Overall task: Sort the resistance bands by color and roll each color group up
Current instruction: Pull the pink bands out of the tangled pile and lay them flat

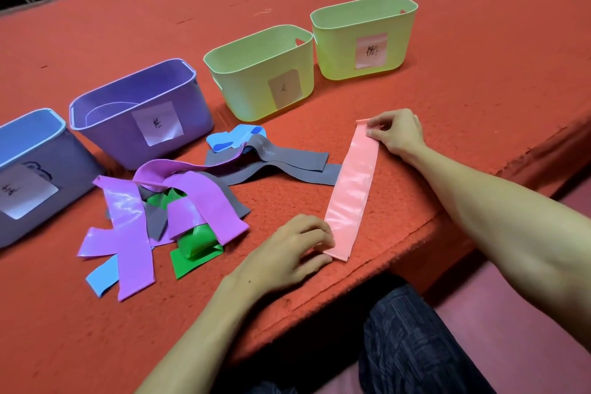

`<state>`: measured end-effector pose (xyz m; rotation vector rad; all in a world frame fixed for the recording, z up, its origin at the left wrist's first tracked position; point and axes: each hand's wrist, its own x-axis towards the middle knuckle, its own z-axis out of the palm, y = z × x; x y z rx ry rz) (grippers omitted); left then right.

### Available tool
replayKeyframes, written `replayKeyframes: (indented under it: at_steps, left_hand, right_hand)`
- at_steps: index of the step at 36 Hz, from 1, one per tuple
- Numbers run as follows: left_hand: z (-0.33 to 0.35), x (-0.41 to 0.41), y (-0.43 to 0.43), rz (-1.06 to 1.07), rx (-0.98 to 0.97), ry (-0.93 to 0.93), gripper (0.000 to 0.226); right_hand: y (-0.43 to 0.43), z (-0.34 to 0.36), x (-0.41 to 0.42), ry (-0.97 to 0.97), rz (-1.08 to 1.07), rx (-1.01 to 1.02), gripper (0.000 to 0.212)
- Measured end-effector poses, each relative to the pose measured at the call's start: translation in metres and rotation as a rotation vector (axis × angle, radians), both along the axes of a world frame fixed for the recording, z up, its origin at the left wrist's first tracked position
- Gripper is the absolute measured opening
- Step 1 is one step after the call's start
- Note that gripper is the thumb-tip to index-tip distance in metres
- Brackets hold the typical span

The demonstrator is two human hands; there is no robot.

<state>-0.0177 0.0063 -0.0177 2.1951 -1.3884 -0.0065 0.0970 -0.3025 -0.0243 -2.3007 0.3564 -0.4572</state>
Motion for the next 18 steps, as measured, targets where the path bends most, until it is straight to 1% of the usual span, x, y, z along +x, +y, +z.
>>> replayKeyframes:
  at_steps: [10, 18]
  left_hand:
    - [0.003, 0.01, -0.004, -0.052, 0.006, 0.02, 0.023]
    - [0.005, 0.013, -0.005, -0.026, -0.021, 0.111, 0.026]
  right_hand:
    - [-0.001, -0.002, 0.001, 0.005, -0.002, -0.004, 0.017]
    - [0.0, -0.002, 0.001, -0.001, 0.002, -0.01, 0.017]
